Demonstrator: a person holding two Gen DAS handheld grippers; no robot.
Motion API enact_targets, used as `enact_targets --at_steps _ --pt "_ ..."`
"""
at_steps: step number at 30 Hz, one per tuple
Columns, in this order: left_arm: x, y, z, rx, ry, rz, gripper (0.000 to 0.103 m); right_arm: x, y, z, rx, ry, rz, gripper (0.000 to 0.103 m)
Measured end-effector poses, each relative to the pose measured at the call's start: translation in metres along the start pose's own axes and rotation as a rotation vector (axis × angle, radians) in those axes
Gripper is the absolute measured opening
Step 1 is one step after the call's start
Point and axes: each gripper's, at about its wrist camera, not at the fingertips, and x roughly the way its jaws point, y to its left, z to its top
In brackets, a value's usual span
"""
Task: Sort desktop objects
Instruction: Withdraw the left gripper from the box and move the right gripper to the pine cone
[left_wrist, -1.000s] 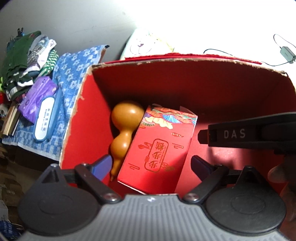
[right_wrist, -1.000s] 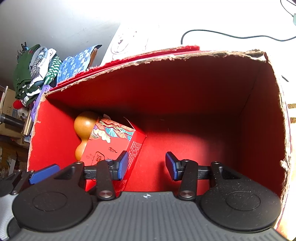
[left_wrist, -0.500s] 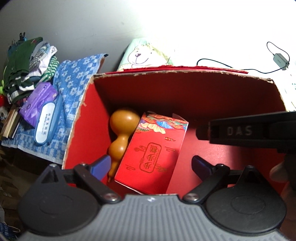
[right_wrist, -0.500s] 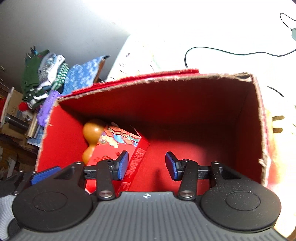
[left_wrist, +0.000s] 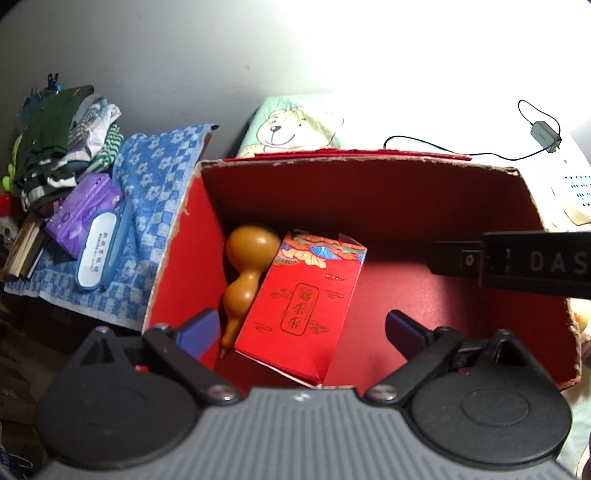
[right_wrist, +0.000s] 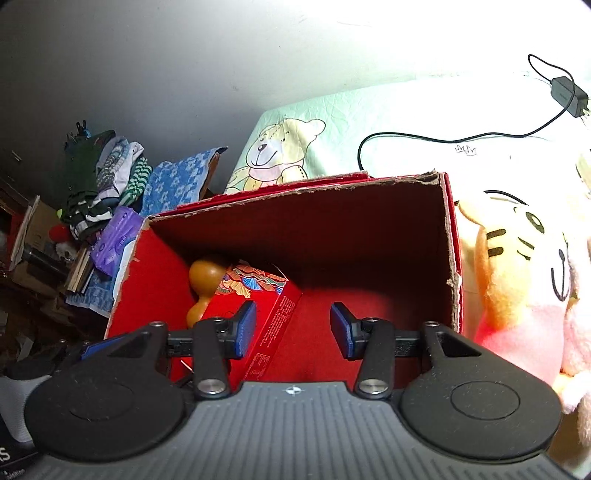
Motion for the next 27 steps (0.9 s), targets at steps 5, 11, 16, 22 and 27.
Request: enact_targets --at_steps 5,11,16,22,27 --pt "-0.010 0.000 -0.008 0.000 -0.007 -0.003 0.098 -0.017 0.002 -0.013 -0.013 -0.052 -0.006 0.047" --pt "-0.024 -0.006 -0.019 0.026 -0.021 0.008 0.098 -0.031 0.007 -0.033 -0.039 -0.095 -0.036 0.047" --pt "-0.037 -0.009 -0.029 0.030 -0.031 0.004 0.098 -0.051 0.007 -0.048 -0.055 -0.132 -0.052 0.047" --pt "-0.052 -0.018 -0.049 0.017 -0.034 -0.039 0.098 -0.075 0.000 -0.063 -0.038 -0.135 0.012 0.048" --pt "-0.055 -0.035 -0.069 -0.019 -0.001 -0.120 0.098 -0.094 -0.017 -0.074 -0.037 -0.131 0.060 0.048"
